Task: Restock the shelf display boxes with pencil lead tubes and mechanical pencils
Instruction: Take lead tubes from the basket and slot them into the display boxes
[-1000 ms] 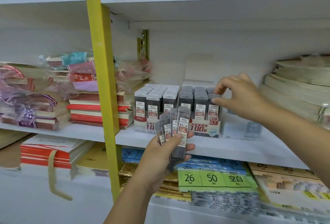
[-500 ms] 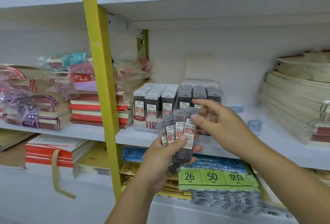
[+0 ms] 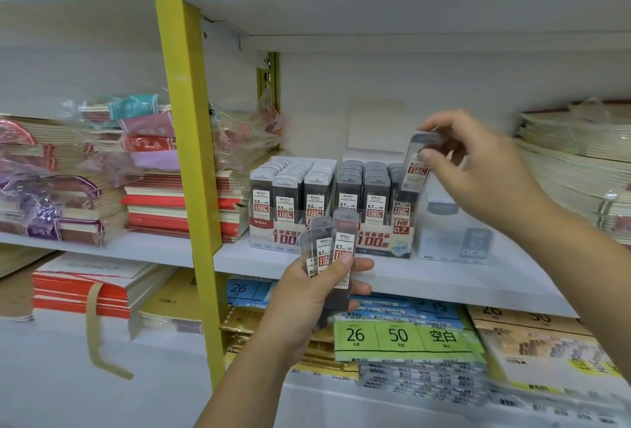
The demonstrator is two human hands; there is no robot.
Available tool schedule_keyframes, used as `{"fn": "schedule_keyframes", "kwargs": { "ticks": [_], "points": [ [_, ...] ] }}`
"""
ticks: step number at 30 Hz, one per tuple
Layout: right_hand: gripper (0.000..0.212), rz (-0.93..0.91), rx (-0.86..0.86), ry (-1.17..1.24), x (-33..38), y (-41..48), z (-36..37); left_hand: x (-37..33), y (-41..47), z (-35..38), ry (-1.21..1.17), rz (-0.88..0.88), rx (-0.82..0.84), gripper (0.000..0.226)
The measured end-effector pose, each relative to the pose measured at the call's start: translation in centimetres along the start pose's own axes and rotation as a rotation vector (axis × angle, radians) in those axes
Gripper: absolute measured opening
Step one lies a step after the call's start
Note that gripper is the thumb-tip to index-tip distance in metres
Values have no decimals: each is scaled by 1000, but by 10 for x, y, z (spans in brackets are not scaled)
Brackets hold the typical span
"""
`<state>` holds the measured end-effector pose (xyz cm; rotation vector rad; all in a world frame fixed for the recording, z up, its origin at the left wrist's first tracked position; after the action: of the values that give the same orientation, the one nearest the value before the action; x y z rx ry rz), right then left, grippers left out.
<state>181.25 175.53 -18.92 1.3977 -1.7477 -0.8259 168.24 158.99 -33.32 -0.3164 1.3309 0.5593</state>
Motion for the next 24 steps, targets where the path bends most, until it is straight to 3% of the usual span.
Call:
{"fn": "schedule_keyframes", "kwargs": {
  "ticks": [5, 8, 11, 13, 16, 20, 22, 24],
  "points": [
    [27, 183, 263, -6, -16, 4, 28, -2, -1, 2, -16, 6, 10, 47],
    [20, 137, 253, -181, -24, 0, 35, -3, -1, 2, -25, 2, 22, 43],
    [26, 145, 217, -362, -26, -3, 36, -5, -2, 2, -45, 5, 35, 44],
    [24, 142, 101, -375, -21, -10, 34, -6, -3, 3, -62, -10, 50, 47],
    [21, 104, -30, -133, 4, -27, 30, -5, -5, 6, -67, -27, 85, 48],
    [20, 209, 299, 315, 36, -43, 46, -4, -4, 8, -89, 0, 131, 44],
    [23, 259, 462, 416, 41, -48, 51, -4, -4, 8, -108, 8, 141, 40],
    [25, 286, 502, 456, 40, -49, 52, -2, -3, 7, -111, 14, 147, 41]
  ]
}}
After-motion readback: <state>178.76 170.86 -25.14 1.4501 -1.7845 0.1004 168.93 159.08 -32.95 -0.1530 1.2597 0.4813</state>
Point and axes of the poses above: each hand's wrist, its own y-axis towards the middle knuckle, its own z-axis out of the palm, x = y × z, the point moved 2 cm from there along y, towards the middle knuckle, and after that the axes turned 1 degree about -y, right-handed, at the moved point
